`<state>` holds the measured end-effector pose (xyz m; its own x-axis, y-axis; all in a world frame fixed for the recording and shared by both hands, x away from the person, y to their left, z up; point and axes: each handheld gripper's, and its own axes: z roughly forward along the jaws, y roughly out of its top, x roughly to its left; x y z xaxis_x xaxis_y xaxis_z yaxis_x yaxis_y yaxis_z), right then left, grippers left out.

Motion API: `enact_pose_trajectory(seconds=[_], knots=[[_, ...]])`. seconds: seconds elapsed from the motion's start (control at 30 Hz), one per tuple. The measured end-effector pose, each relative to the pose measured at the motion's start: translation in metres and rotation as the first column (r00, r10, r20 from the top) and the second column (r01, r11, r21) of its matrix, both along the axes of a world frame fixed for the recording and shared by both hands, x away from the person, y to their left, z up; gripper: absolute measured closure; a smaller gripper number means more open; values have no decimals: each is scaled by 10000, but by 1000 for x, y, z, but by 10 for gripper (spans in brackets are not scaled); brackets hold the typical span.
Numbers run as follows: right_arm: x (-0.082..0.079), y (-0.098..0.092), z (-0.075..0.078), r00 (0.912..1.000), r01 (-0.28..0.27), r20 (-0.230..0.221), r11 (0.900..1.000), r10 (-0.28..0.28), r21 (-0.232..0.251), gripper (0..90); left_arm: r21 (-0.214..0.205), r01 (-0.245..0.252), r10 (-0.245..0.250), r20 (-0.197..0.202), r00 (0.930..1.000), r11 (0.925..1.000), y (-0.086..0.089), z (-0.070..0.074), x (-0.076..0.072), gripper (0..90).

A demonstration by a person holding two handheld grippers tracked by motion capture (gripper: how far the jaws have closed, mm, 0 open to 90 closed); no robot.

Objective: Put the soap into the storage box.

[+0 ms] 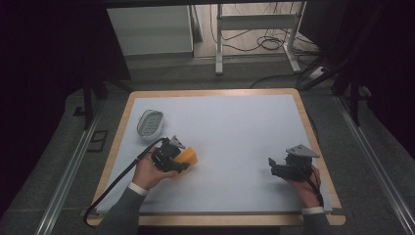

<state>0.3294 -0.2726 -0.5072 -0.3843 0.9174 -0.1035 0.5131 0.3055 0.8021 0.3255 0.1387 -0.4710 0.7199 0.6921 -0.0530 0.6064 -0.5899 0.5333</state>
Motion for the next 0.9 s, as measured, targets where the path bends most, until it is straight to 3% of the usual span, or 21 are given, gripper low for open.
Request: enact_pose_trajectory(seconds=[0.4,0.63,0.9], knots=[[0,-1,0,10000,22,24,10000,-22,15,95,-143,-290,293,204,9994,9995,12,10,4,610],[0,-2,1,10000,63,37,10000,-64,58,94,-327,-655,672,517,9964,9973,19,16,7,610],[0,-4,1,10000,88,42,9999,-88,76,94,-292,-671,684,444,9967,9973,21,19,11,610]])
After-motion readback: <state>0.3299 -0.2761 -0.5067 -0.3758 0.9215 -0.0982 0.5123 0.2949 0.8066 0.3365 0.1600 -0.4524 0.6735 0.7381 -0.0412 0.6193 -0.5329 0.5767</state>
